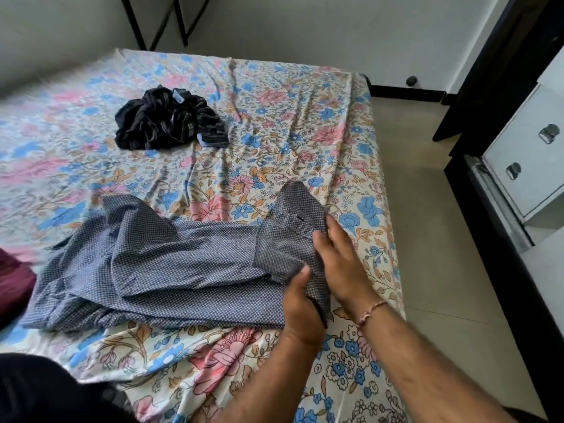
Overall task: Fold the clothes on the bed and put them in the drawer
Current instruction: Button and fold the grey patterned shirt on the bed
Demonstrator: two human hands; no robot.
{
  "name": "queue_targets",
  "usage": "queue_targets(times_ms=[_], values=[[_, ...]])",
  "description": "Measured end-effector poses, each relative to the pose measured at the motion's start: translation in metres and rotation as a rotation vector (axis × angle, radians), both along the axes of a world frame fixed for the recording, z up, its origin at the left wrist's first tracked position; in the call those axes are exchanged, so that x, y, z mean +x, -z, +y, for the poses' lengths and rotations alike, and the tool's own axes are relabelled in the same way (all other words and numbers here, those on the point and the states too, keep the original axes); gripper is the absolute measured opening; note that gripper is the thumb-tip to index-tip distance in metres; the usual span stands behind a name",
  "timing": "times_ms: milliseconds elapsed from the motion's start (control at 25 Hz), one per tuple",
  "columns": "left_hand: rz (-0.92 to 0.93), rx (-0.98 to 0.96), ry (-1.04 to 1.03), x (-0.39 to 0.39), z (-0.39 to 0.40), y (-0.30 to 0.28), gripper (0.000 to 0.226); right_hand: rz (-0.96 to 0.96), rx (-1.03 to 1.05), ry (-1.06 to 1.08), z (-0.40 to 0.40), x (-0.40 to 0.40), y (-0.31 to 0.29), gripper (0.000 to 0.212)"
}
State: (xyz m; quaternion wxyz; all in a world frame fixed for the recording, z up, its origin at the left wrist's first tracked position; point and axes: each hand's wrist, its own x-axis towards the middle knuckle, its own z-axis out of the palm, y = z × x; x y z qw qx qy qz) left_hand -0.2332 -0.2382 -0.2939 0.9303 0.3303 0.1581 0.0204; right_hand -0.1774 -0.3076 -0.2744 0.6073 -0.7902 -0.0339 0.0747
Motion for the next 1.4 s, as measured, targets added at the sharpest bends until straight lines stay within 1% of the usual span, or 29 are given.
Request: queue_targets(times_ms=[80, 120, 160, 200, 240, 280, 320, 360, 400, 480, 520, 560, 600, 640, 720, 760, 840, 880, 920, 1000, 1080, 1120, 1160, 1200, 1240, 1280, 1320, 1360, 1400], values=[[0.016, -0.004, -0.054, -0.012, 0.01, -0.009, 0.053, -0.202, -0.301, -0.061, 0.015, 0.001, 0.016, 0.054], [0.047, 0.079, -0.128, -0.021, 0.02, -0.012, 0.057, -0.281, -0.488, -0.095, 0.024, 0.001, 0.025, 0.056], [0.082, 0.196, -0.227, -0.034, 0.031, -0.013, 0.066, -0.32, -0.677, -0.12, 0.031, 0.001, 0.036, 0.058], [0.121, 0.393, -0.325, -0.046, 0.042, -0.017, 0.077, -0.332, -0.8, -0.125, 0.037, 0.001, 0.042, 0.06], [0.105, 0.621, -0.404, -0.056, 0.051, -0.025, 0.086, -0.322, -0.816, -0.093, 0.041, 0.002, 0.044, 0.062], [0.013, 0.838, -0.426, -0.061, 0.057, -0.029, 0.09, -0.302, -0.723, -0.011, 0.043, 0.002, 0.04, 0.065], [-0.104, 1.007, -0.369, -0.06, 0.059, -0.031, 0.09, -0.243, -0.56, 0.112, 0.043, 0.005, 0.037, 0.067], [-0.171, 1.124, -0.243, -0.055, 0.059, -0.032, 0.086, -0.131, -0.359, 0.245, 0.04, 0.006, 0.03, 0.066], [-0.164, 1.182, -0.09, -0.041, 0.057, -0.03, 0.083, 0.023, -0.13, 0.349, 0.033, 0.009, 0.028, 0.061], [0.066, 1.196, 0.164, -0.01, 0.05, -0.03, 0.089, 0.334, 0.32, 0.413, 0.017, 0.007, 0.02, 0.041], [0.189, 1.2, 0.204, 0.003, 0.047, -0.03, 0.096, 0.455, 0.482, 0.358, 0.012, 0.003, 0.015, 0.031], [0.279, 1.229, 0.206, 0.013, 0.044, -0.024, 0.099, 0.529, 0.571, 0.287, 0.009, -0.003, 0.008, 0.03], [0.335, 1.275, 0.186, 0.018, 0.042, -0.021, 0.094, 0.557, 0.591, 0.22, 0.007, -0.009, 0.0, 0.033], [0.359, 1.309, 0.148, 0.019, 0.04, -0.017, 0.081, 0.54, 0.584, 0.15, 0.006, -0.013, -0.005, 0.037], [0.35, 1.259, 0.09, 0.021, 0.045, -0.01, 0.051, 0.455, 0.549, 0.086, 0.004, -0.015, -0.012, 0.039], [0.332, 1.138, 0.073, 0.019, 0.048, -0.014, 0.039, 0.421, 0.538, 0.087, 0.001, -0.015, -0.017, 0.039], [0.32, 0.731, 0.051, 0.019, 0.045, -0.029, 0.024, 0.347, 0.515, 0.18, -0.011, -0.007, -0.019, 0.037], [0.334, 0.537, 0.075, 0.02, 0.038, -0.039, 0.022, 0.296, 0.49, 0.219, -0.016, -0.003, -0.021, 0.035], [0.36, 0.362, 0.126, 0.022, 0.026, -0.048, 0.023, 0.239, 0.469, 0.255, -0.021, 0.001, -0.024, 0.032], [0.397, 0.073, 0.257, 0.024, 0.005, -0.061, 0.036, 0.099, 0.443, 0.305, -0.031, 0.006, -0.027, 0.027], [0.415, -0.04, 0.312, 0.027, 0.006, -0.066, 0.047, -0.023, 0.373, 0.306, -0.038, 0.004, -0.032, 0.026], [0.435, -0.022, 0.3, 0.032, 0.015, -0.063, 0.047, -0.064, 0.27, 0.259, -0.041, 0.002, -0.031, 0.024], [0.45, 0.021, 0.281, 0.035, 0.028, -0.06, 0.043, -0.084, 0.079, 0.179, -0.042, -0.001, -0.031, 0.021], [0.453, 0.096, 0.245, 0.038, 0.047, -0.057, 0.035, -0.09, -0.181, 0.063, -0.041, -0.004, -0.029, 0.02], [0.446, 0.197, 0.208, 0.038, 0.066, -0.056, 0.024, -0.082, -0.459, -0.069, -0.038, -0.007, -0.025, 0.028], [0.426, 0.35, 0.168, 0.037, 0.086, -0.057, 0.017, -0.071, -0.655, -0.166, -0.034, -0.009, -0.019, 0.04], [0.4, 0.543, 0.116, 0.033, 0.104, -0.056, 0.019, -0.044, -0.747, -0.206, -0.029, -0.01, -0.015, 0.049], [0.38, 0.774, 0.023, 0.027, 0.119, -0.054, 0.026, -0.017, -0.734, -0.206, -0.022, -0.011, -0.013, 0.058], [0.358, 1.026, -0.091, 0.02, 0.126, -0.056, 0.033, 0.022, -0.648, -0.17, -0.015, -0.011, -0.015, 0.068]])
